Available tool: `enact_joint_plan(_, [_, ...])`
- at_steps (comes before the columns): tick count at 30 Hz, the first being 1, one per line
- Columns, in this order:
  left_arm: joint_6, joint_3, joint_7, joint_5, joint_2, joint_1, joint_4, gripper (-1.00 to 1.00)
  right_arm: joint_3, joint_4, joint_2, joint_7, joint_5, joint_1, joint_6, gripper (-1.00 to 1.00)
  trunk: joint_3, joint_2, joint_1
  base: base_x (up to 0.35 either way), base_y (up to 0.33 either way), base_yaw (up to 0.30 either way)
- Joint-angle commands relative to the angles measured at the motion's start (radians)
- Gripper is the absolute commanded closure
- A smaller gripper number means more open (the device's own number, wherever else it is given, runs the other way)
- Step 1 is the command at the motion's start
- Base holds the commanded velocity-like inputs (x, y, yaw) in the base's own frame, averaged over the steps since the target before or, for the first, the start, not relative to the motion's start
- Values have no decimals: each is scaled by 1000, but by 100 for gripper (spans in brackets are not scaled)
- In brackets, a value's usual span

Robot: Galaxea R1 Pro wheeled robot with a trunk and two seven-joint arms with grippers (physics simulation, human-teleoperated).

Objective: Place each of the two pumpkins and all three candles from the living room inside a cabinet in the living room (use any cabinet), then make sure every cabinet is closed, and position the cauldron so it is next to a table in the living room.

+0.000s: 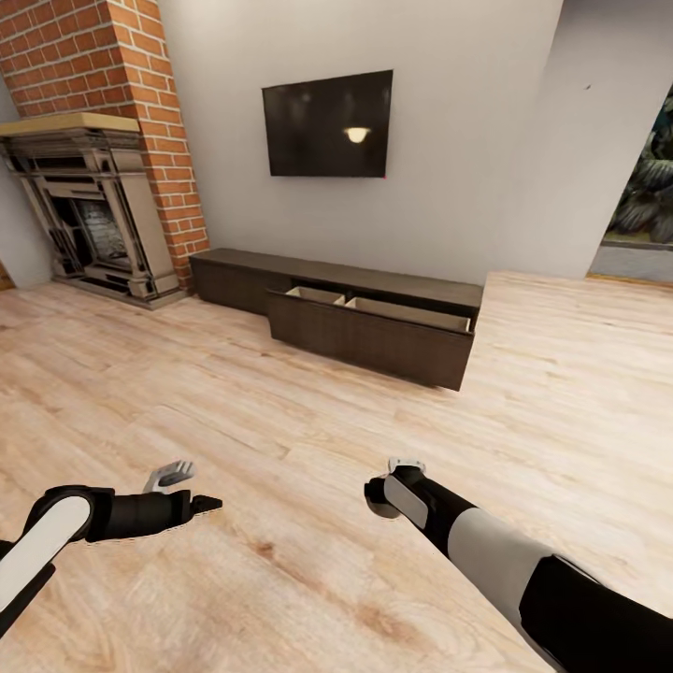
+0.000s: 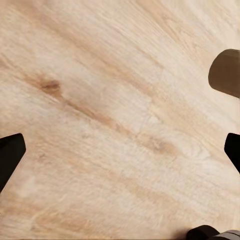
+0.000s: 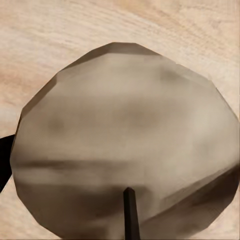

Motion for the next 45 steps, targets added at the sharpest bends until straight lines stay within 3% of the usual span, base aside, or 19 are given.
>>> enact_joint_plan(1, [1, -2, 10, 11, 1, -1, -1, -100, 7, -2, -1, -7, -8, -1, 1, 100, -1, 0, 0, 331, 44, 0])
enact_joint_plan(42, [1, 1, 9, 11, 1, -1, 0, -100, 5, -2, -2, -7, -8, -2, 3, 100, -1, 0, 0, 331, 132, 0])
enact_joint_plan(45, [1, 0, 9, 11, 1, -1, 0, -100, 2, -6, -1, 26, -8, -2, 12, 100, -1, 0, 0, 331, 131, 0])
